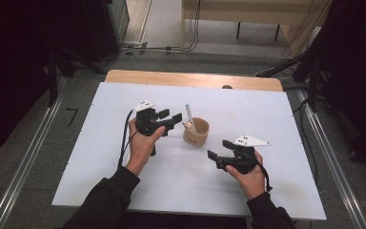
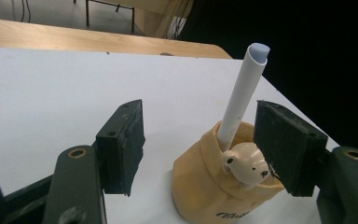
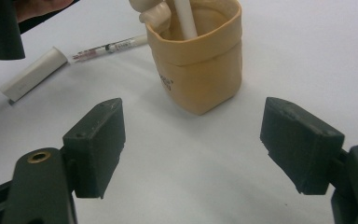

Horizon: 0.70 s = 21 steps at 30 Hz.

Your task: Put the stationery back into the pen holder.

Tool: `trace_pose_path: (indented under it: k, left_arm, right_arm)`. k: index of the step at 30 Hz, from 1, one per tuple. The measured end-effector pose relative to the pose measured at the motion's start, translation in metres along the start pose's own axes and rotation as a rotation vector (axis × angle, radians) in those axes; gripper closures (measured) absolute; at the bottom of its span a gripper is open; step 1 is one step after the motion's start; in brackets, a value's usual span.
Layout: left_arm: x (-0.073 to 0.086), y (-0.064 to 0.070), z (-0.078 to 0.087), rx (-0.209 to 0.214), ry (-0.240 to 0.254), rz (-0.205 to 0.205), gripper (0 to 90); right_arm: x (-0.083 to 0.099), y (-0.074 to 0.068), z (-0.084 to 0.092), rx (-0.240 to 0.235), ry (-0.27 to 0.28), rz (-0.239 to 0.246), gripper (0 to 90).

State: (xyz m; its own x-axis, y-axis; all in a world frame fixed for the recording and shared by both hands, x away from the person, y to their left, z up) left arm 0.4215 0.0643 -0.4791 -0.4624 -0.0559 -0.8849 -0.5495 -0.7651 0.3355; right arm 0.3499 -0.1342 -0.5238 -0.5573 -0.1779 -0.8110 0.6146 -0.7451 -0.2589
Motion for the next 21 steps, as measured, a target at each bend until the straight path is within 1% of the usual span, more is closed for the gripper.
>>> trace_pose_path:
  k: [4, 10, 15, 21]
  left_arm:
    - [0.001, -0.003, 0.002, -0.008, -0.002, -0.007, 33.8]
    - [0.005, -0.015, 0.004, -0.061, -0.016, -0.055, 32.7]
    - [0.008, -0.026, 0.004, -0.094, -0.027, -0.057, 32.7]
    - [0.011, -0.036, 0.009, -0.116, -0.036, -0.049, 32.7]
  right_arm:
    - [0.000, 0.000, 0.000, 0.000, -0.001, -0.001, 20.5]
    - [0.000, 0.000, 0.000, -0.001, -0.002, -0.002, 20.5]
    - [0.001, 0.000, 0.000, -0.001, -0.003, -0.003, 20.5]
    - [0.001, 0.000, 0.000, 0.001, -0.005, -0.003, 20.5]
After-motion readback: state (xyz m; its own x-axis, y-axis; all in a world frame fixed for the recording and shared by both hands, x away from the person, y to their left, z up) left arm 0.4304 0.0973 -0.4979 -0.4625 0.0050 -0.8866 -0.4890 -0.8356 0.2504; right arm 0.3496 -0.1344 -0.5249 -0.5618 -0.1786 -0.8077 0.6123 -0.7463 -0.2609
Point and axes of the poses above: each handheld gripper's, and its own axes: z roughly backward along the jaws, x roughly out of its underside, y roughly to its right, the point moved 9 cm from there along -z, roughly forward along the jaws, and after that the axes turned 4 degrees about -z, right-handed, at the moved point
